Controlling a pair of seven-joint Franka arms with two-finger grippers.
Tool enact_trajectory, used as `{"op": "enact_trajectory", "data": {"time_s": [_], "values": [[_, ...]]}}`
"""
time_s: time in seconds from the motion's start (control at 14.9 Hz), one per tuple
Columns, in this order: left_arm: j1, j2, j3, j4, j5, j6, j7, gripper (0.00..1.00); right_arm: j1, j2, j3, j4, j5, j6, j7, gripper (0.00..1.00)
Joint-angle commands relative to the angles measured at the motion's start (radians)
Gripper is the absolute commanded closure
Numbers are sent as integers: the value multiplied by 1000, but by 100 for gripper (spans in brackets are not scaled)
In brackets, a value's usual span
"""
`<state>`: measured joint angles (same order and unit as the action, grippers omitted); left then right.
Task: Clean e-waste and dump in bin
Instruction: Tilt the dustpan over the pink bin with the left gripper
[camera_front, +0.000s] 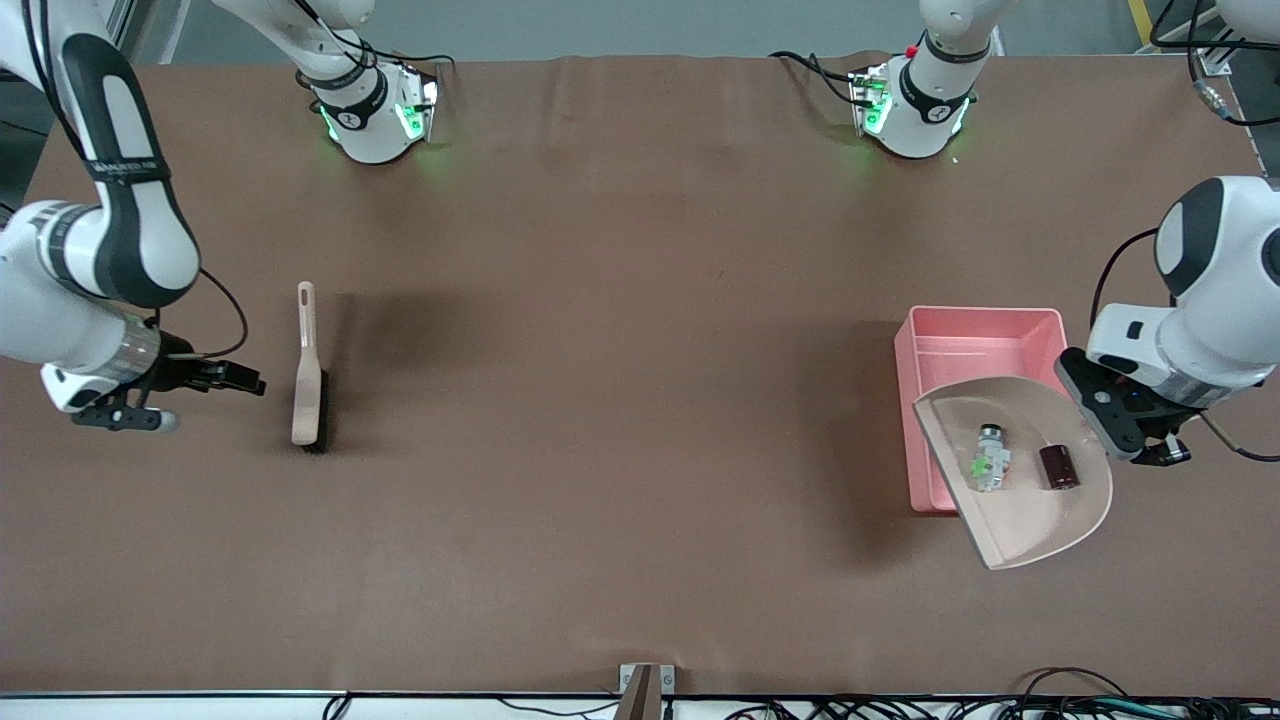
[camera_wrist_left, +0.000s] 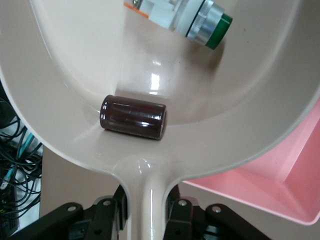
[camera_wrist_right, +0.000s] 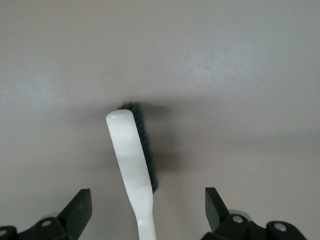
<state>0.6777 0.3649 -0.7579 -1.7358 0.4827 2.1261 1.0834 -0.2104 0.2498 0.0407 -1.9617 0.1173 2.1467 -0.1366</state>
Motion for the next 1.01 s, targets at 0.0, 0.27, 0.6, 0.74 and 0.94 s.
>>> {"op": "enact_trajectory", "data": {"time_s": [0.0, 0.27, 0.6, 0.74, 0.94], "values": [[26, -31, -15, -51, -1, 31, 23, 89, -20, -35, 11, 120, -11, -179, 14, 0], [28, -15, -15, -54, 1, 35, 29, 89, -35, -101, 10, 303, -15, -434, 17, 0], [43, -24, -14, -68, 14, 29, 55, 89, -35, -237, 10, 322, -16, -539, 19, 0], [46, -27, -18, -65, 14, 14, 56, 89, -35, -262, 10, 323, -25, -579, 19, 0], [46, -23, -20, -67, 16, 14, 56, 89, -37, -288, 10, 323, -31, -584, 19, 0]]}}
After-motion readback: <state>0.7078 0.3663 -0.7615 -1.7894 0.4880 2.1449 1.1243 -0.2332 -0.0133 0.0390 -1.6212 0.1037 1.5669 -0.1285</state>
